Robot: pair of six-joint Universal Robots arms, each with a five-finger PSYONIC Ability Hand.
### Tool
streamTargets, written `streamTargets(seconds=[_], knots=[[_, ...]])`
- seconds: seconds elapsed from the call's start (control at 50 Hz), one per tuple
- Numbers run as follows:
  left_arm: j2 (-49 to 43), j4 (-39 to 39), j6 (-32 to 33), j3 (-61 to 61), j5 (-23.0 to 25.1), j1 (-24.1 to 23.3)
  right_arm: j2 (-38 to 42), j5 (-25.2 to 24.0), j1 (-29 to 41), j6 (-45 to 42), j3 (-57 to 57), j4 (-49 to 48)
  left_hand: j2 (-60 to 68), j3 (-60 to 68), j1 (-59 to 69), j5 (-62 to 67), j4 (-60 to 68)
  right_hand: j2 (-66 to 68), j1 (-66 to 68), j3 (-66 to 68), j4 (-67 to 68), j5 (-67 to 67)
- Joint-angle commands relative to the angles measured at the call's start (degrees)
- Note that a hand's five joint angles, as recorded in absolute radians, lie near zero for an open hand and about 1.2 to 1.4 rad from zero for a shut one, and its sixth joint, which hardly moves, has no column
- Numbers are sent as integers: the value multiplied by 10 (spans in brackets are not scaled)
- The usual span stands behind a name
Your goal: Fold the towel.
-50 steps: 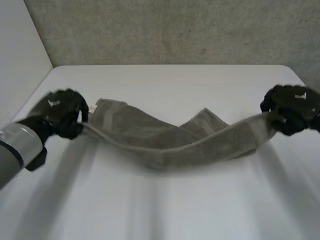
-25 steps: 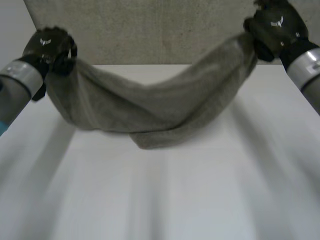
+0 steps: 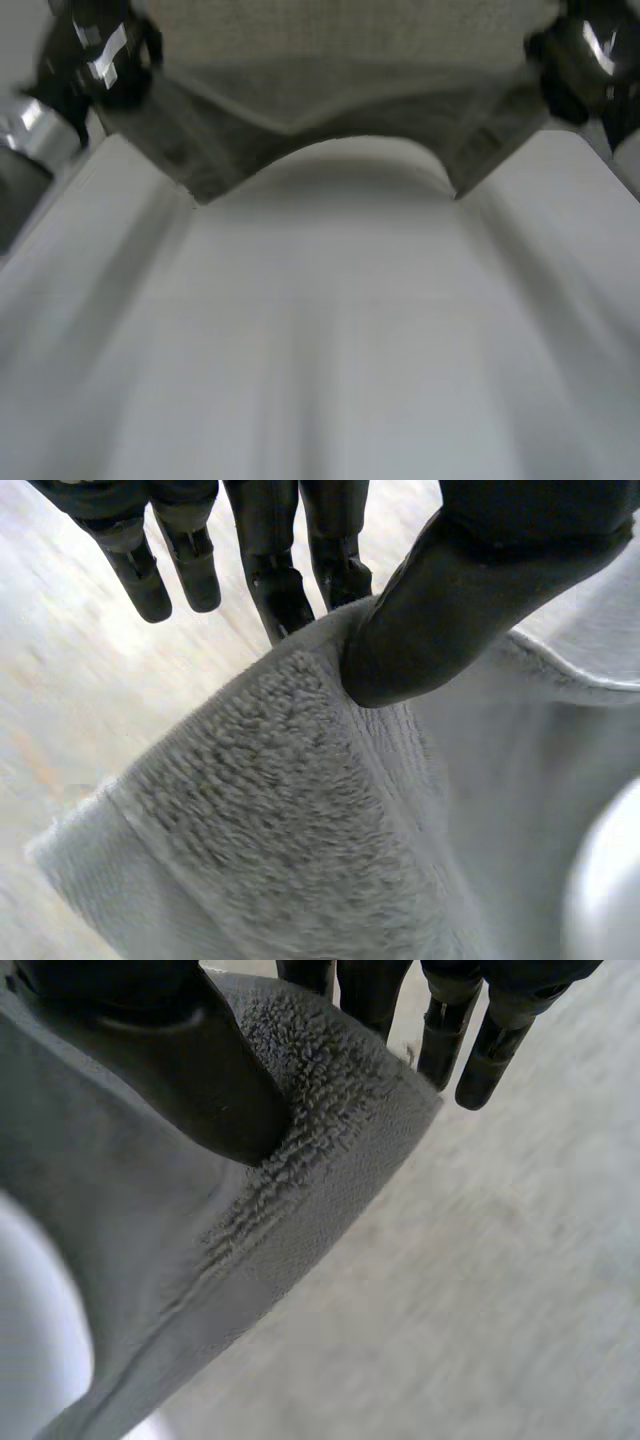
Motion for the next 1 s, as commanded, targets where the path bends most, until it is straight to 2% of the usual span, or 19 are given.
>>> streamTargets(seconds=[0.02,0.04,0.08,0.1,0.14,0.18,0.26,0.42,0.48,0.54,0.58,0.6,0.64,0.66,0.68,0.7,0.74,0.84,1.0], knots=[[9,-5,84,-207,51,29,-9,-67,-76,-9,137,2,46,-26,49,41,-32,52,41,-19,-31,40],[9,-5,84,-208,51,29,-9,-68,-76,-9,137,2,46,-26,49,41,-32,52,41,-19,-31,40],[8,-7,103,-229,58,29,-22,-112,-95,-16,185,11,46,-26,49,41,-32,52,41,-19,-31,40],[7,-8,118,-246,64,29,-22,-112,-95,-16,185,11,46,-26,49,41,-32,52,41,-19,-31,40],[9,-15,129,-262,65,29,-38,-165,-109,-19,215,38,46,-26,49,41,-32,52,41,-19,-31,40],[25,-42,135,-276,66,30,-45,-181,-117,-18,218,60,46,-26,49,41,-32,52,41,-19,-31,40],[59,-76,134,-275,66,33,-68,-190,-139,-12,212,116,46,-26,49,41,-32,52,41,-19,-31,40],[151,-180,133,-268,66,35,-145,-187,-151,-23,172,329,46,-26,49,41,-32,52,41,-19,-31,40],[178,-203,131,-266,65,40,-158,-185,-148,-28,172,354,46,-26,49,41,-32,52,41,-19,-31,40],[197,-216,130,-262,65,57,-171,-169,-142,-46,173,390,46,-26,49,41,-32,52,41,-19,-31,40],[201,-222,130,-260,65,64,-174,-120,-125,-76,170,413,46,-26,49,41,-32,52,41,-19,-31,40],[204,-231,128,-259,64,69,-174,-119,-125,-76,170,413,46,-26,49,41,-32,52,41,-19,-31,40],[205,-243,127,-257,65,71,-173,-51,-102,-110,161,430,46,-26,49,41,-32,52,41,-19,-31,40],[208,-253,127,-256,65,75,-173,-51,-102,-110,161,430,46,-26,49,41,-32,52,41,-19,-31,40],[208,-254,127,-256,65,75,-172,-19,-92,-128,158,432,46,-26,49,41,-32,52,41,-19,-31,40],[209,-261,127,-254,63,78,-172,-18,-92,-128,158,432,46,-26,49,41,-32,52,41,-19,-31,40],[209,-268,127,-253,65,84,-171,21,-76,-152,159,432,46,-26,49,41,-32,52,41,-19,-31,40],[211,-296,125,-254,66,98,-168,49,-59,-168,163,437,46,-26,49,41,-32,52,41,-19,-31,40],[240,-369,129,-262,70,102,-209,41,-52,-187,191,489,46,-26,49,41,-32,52,41,-19,-31,40]])
